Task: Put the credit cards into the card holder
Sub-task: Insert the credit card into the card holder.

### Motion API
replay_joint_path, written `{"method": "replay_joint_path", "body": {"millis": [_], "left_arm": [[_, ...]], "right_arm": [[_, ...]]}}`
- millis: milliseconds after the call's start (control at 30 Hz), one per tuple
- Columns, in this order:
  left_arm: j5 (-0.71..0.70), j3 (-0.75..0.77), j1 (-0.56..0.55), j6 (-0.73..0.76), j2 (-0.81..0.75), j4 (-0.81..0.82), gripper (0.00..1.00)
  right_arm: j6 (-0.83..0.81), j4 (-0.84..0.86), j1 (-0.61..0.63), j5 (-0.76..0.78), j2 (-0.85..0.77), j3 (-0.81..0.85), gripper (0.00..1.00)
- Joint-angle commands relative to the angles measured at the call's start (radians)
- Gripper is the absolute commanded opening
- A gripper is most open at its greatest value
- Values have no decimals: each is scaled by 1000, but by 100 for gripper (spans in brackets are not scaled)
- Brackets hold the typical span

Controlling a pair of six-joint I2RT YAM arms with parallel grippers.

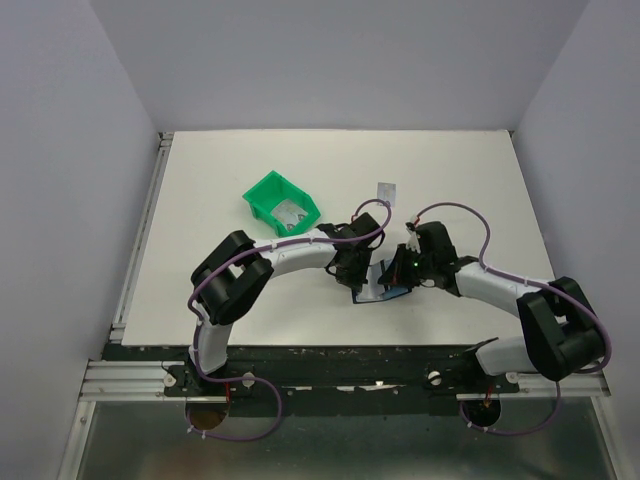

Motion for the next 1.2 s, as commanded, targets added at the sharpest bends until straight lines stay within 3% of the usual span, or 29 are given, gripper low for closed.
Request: {"method": "replay_joint_path", "body": {"millis": [0,433,733,900,1167], "left_arm": [[-13,4,-2,15,34,-32,8],[-13,2,0,16,34,-32,8],[-11,-1,0,18,33,-28,8],[-11,1,1,16,33,-29,8],[-11,1,0,18,31,-28,7]], "right_arm": [[23,25,2,-71,25,-40,0],[78,163,2,-140,30,-77,0],[59,-33,2,153,-142,-69,0],[75,-121,2,313,-156,-38,0],[62,-115,2,347,-97,-3,0]]}}
